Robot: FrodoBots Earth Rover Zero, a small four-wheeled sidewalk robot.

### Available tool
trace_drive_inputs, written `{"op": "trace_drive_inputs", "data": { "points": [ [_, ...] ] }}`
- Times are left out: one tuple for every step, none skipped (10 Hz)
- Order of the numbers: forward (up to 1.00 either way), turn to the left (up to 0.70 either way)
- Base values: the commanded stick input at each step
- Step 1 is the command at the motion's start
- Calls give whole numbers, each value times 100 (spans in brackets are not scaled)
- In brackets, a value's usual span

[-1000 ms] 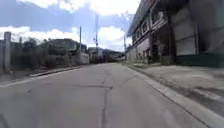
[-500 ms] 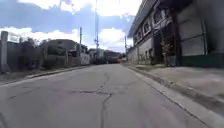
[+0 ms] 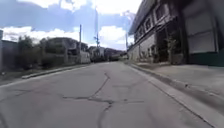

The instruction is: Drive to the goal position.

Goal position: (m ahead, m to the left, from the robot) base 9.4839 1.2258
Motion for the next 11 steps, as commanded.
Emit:
{"op": "trace_drive_inputs", "data": {
  "points": [
    [85,0],
    [85,0],
    [85,0],
    [85,0],
    [85,-4],
    [85,-19],
    [85,-34],
    [85,-22],
    [85,-9],
    [85,0],
    [85,0]
  ]
}}
